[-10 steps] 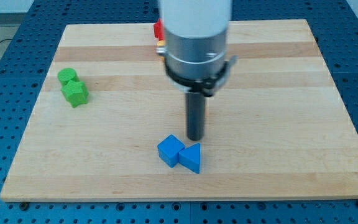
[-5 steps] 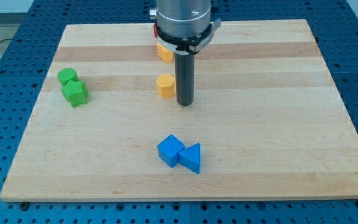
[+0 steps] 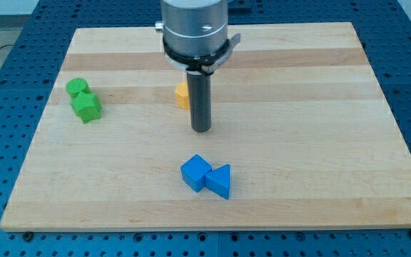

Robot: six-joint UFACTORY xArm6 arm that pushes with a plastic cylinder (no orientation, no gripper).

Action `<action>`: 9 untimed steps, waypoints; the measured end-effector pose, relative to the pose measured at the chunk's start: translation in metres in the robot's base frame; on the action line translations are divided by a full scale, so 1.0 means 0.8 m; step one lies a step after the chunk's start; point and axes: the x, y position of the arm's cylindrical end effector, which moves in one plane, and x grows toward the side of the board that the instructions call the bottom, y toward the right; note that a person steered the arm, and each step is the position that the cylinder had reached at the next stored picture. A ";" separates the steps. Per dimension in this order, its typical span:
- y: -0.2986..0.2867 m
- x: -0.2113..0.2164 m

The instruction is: Move the yellow hexagon bottom to the yellow heart

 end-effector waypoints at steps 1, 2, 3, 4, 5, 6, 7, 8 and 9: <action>-0.021 -0.017; -0.026 -0.061; -0.028 -0.099; -0.028 -0.102; -0.028 -0.105; -0.040 -0.103; -0.067 -0.103; -0.064 -0.124; -0.058 -0.136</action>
